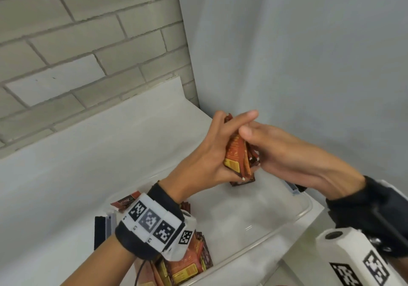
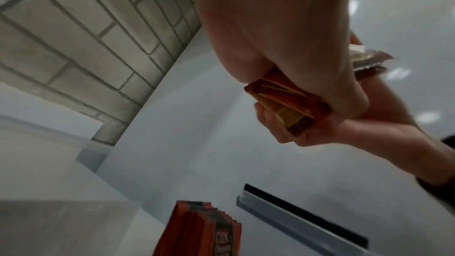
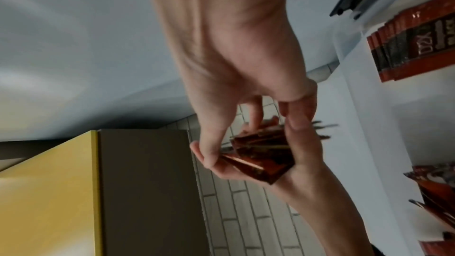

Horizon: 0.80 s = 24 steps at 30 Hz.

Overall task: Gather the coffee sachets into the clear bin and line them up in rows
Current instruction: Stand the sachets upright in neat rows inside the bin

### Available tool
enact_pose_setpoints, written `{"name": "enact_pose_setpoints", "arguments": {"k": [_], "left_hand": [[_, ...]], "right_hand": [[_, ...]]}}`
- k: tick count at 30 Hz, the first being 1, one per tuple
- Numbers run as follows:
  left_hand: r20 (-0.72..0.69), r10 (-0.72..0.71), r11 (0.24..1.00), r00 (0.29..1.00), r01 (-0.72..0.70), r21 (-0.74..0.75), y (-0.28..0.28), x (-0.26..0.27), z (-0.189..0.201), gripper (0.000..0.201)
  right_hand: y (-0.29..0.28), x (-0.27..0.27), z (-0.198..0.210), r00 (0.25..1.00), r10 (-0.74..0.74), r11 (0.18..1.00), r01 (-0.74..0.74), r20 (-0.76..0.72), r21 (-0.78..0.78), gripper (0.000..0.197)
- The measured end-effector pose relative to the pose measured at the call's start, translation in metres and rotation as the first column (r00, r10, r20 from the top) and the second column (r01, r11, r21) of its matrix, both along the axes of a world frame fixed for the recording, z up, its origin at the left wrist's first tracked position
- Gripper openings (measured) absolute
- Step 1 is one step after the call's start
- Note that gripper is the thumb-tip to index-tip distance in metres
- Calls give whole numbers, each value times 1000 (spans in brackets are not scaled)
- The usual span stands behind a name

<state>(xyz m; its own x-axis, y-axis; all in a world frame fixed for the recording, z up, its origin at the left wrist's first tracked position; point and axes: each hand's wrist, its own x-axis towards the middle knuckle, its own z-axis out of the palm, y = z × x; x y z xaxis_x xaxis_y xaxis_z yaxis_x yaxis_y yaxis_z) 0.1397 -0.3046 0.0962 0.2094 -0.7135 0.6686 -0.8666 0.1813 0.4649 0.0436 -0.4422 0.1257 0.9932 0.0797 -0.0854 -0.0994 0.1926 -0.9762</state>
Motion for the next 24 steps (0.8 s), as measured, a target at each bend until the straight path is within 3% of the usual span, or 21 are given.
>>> {"name": "enact_pose_setpoints", "arguments": {"k": [3, 7, 12, 16, 20, 24], "left_hand": [[-28, -17, 1000, 999, 17, -11, -4, -4, -5, 103], [-43, 42, 999, 998, -43, -2, 2, -4, -8, 85], [-98, 153, 988, 983, -151, 22, 8, -11, -12, 89], [-114, 85, 996, 990, -88, -27, 8, -8, -15, 79], [-81, 90, 986, 993, -78, 146, 12, -8, -14, 59], [-147, 114, 983, 983, -91, 158, 16, -9, -15, 61]], "right_hand": [[7, 0, -2, 996, 39, 999, -39, -82, 5, 114], [12, -2, 2, 995, -2, 1000, 3, -95, 4, 76], [19, -1, -4, 998, 14, 999, -16, -63, -28, 76], [25, 4, -7, 996, 36, 997, -41, -77, -64, 64], [26, 6, -9, 993, 94, 977, -105, -72, -185, 36], [25, 6, -16, 993, 99, 979, -110, -68, -170, 50]]}}
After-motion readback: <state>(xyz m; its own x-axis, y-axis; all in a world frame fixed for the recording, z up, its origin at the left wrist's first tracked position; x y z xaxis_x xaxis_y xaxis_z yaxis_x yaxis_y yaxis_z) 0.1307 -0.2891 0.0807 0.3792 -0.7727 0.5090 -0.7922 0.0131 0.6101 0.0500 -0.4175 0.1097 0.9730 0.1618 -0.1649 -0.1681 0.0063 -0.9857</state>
